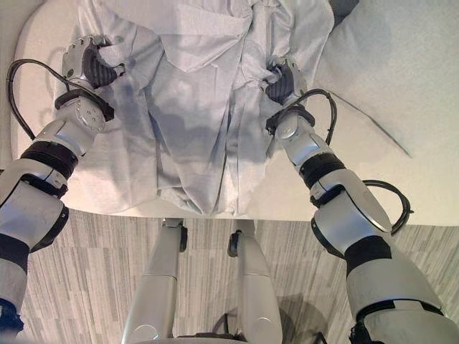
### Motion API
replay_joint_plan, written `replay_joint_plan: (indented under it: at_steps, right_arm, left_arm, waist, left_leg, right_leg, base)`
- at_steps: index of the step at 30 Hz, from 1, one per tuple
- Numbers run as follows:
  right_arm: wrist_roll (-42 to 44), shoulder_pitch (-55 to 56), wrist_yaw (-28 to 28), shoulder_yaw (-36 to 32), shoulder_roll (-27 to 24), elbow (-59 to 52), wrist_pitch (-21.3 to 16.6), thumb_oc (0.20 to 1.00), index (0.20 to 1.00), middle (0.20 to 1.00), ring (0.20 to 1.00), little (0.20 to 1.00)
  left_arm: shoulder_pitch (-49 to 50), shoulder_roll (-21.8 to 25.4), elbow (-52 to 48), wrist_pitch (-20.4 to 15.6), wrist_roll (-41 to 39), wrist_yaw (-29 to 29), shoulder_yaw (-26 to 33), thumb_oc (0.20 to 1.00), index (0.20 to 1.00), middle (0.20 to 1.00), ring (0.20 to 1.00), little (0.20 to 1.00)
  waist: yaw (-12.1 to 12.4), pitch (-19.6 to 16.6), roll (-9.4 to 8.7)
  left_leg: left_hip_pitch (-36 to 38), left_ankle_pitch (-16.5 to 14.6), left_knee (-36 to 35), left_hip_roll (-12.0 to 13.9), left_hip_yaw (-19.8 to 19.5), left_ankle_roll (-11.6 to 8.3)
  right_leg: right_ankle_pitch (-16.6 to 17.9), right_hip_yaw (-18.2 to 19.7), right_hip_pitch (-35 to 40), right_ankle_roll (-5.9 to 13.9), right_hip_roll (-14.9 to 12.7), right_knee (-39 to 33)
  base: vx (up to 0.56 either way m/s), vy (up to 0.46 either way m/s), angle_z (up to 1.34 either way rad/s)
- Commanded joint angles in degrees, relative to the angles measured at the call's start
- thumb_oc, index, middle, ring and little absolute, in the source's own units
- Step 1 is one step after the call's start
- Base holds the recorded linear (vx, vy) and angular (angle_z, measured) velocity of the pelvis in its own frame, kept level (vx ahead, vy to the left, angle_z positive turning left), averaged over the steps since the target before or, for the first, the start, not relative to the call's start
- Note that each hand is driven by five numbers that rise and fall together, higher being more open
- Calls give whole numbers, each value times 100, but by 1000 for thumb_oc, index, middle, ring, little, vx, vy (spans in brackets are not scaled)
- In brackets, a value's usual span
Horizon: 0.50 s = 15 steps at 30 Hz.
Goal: Hang the clothes on the sofa on the clothes rack.
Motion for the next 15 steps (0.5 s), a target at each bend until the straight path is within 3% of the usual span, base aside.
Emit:
replay_joint_plan:
  at_steps: [1, 7, 8, 14, 15]
  right_arm:
    - [157, 531, 462, 38, 232, -380, -191, 200, 200, 200, 200, 200]
    - [35, 1239, 399, -559, -165, -1493, -396, 200, 200, 200, 200, 200]
    - [-141, 1740, 339, -929, -336, -2014, -526, 200, 200, 200, 200, 200]
    - [-614, 2286, 180, -1344, -464, -2491, -614, 200, 200, 200, 200, 200]
    - [-839, 2516, 91, -1545, -536, -2715, -640, 200, 200, 200, 200, 200]
  left_arm:
    - [205, 174, 171, 28, 42, -249, 202, 200, 200, 200, 200, 200]
    - [582, 428, -411, -55, -55, -150, 657, 200, 200, 200, 200, 200]
    - [927, 543, -816, -148, -142, 39, 1076, 200, 200, 200, 200, 200]
    - [1573, 615, -1515, -222, -65, 378, 1687, 200, 200, 200, 200, 200]
    - [1963, 641, -1969, -272, 8, 560, 2007, 200, 200, 200, 200, 200]
  waist:
    - [38, 508, 189]
    - [23, 508, 235]
    - [29, 467, 273]
    - [23, 296, 351]
    - [78, 199, 394]
  left_leg:
    - [563, -243, -365, -119, 124, 41]
    - [871, -314, -372, -143, 204, 47]
    - [1086, -389, -387, -125, 253, 42]
    - [1380, -422, -468, -141, 293, 43]
    - [1618, -511, -484, -120, 315, 34]
  right_leg:
    - [-372, 205, 747, 715, -336, 19]
    - [-424, 229, 1015, 728, -347, 54]
    - [-478, 229, 1196, 731, -353, 78]
    - [-518, 211, 1405, 738, -387, 110]
    - [-599, 204, 1596, 718, -386, 154]
  base:
    - [0, 0, 0]
    - [-8, -9, -3]
    - [0, 0, 0]
    - [15, -31, -1]
    - [33, -70, -5]
